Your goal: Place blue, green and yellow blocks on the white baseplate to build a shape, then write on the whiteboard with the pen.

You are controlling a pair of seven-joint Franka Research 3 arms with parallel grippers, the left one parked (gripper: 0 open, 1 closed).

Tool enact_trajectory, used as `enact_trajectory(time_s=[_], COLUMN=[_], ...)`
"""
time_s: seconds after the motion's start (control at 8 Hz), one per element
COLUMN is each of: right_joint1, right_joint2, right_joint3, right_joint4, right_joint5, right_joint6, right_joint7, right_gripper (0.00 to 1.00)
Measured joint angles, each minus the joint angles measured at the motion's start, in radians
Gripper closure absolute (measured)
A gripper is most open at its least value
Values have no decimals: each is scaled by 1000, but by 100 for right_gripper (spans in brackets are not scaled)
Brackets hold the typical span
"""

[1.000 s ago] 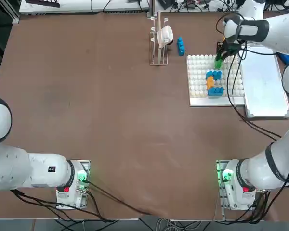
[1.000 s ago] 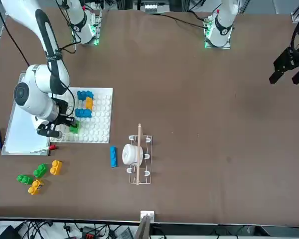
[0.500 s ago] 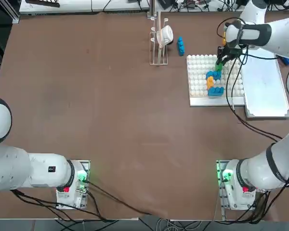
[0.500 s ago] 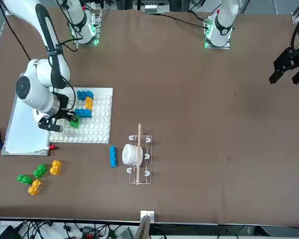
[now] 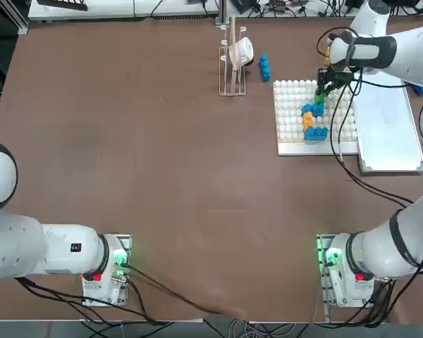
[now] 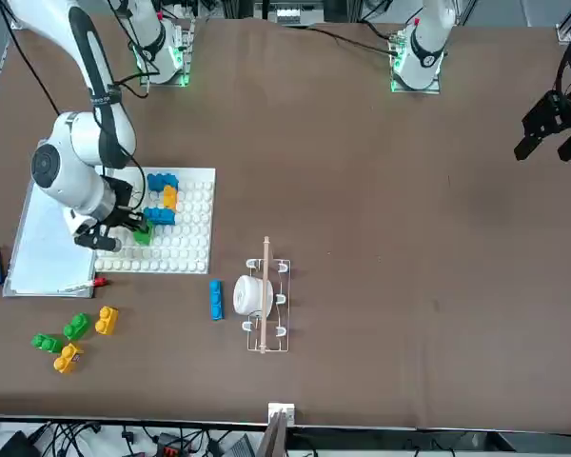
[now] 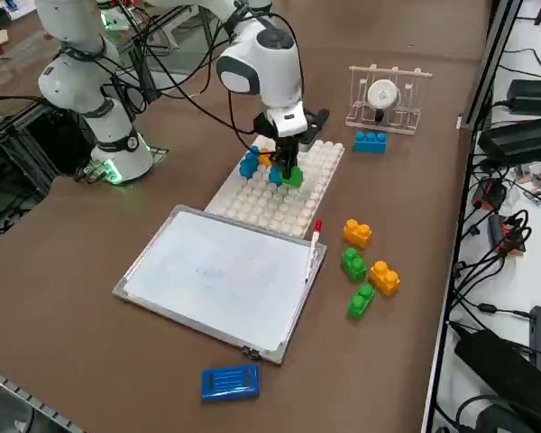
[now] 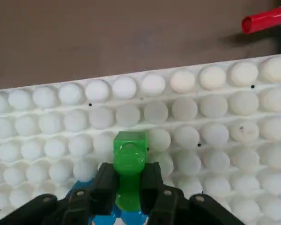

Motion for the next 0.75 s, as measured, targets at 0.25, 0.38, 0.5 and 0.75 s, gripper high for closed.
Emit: enact_trajectory(time_s=[0.25, 0.38, 0.5, 0.75], right_joint1=[7, 8, 8, 8], right_joint2=[2, 2, 2, 2], right_joint3=[0, -1, -2, -2], right_joint4=[0, -1, -1, -1], right_joint5=[0, -2, -2, -2], right_joint6=[1, 1, 1, 1], right_joint7=[-51, -81, -110, -130], right_gripper=[72, 72, 72, 72])
